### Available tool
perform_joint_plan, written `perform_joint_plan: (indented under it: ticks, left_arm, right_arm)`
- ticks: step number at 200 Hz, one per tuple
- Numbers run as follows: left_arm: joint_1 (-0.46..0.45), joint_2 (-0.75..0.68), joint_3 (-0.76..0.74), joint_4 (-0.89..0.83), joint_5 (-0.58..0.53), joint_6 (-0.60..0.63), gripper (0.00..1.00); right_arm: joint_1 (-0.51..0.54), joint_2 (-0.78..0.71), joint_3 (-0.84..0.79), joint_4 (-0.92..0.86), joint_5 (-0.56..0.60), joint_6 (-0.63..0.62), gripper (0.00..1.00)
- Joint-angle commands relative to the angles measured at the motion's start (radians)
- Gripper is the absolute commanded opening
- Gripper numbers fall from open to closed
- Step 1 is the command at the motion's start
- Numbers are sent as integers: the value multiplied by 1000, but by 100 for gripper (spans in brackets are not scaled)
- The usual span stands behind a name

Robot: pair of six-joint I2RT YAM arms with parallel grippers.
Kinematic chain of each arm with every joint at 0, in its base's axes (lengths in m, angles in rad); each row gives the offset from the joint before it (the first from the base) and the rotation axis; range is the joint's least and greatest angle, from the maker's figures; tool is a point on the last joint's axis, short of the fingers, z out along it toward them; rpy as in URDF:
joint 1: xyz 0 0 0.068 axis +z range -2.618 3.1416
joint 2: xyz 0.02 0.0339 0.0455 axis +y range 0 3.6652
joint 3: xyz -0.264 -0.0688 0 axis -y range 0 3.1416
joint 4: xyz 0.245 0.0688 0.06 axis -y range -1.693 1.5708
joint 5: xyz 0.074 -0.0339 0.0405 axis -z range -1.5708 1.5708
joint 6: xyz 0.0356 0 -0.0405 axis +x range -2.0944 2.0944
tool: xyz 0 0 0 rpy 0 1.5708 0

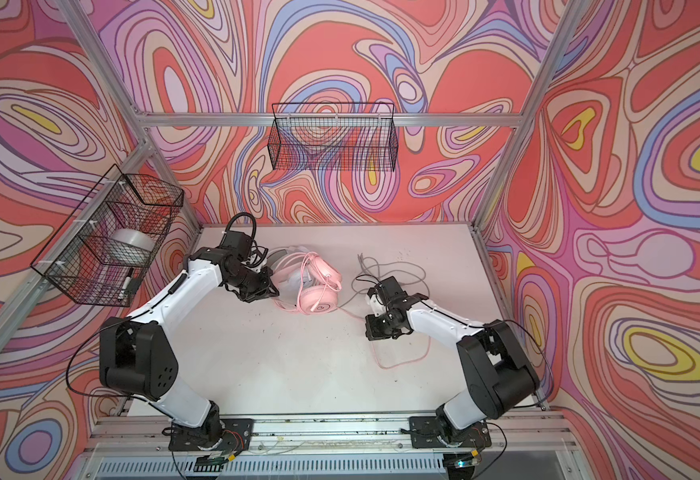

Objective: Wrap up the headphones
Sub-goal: 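Grasp the pink cable again with the right gripper and lift it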

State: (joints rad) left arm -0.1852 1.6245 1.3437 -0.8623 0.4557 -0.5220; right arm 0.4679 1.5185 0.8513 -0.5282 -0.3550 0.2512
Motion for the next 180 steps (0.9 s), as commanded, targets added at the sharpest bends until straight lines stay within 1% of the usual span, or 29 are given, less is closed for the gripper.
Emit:
perform_joint_plan:
  ticks: [1, 39, 64, 92, 131, 180]
  left_arm:
    - [8, -48, -2, 76, 47, -104, 0]
    - [8, -57, 24, 72, 2, -174, 0]
    - [9, -57, 51, 47, -47, -196, 0]
    - [9, -48, 87, 7, -105, -208, 0]
    - [8, -26, 142, -57, -187, -196, 0]
    - [7, -19, 158, -91, -265, -199, 0]
  right_arm:
    - [29, -37, -3, 17, 7, -46, 0]
    - [111, -91, 4, 20, 26, -125, 0]
    - [167, -135, 9, 24, 37, -195, 0]
    - [197, -186, 19, 29, 35, -252, 0]
    - [220, -241, 53, 23, -29, -352, 0]
    - [236, -206, 186, -80, -120, -440, 0]
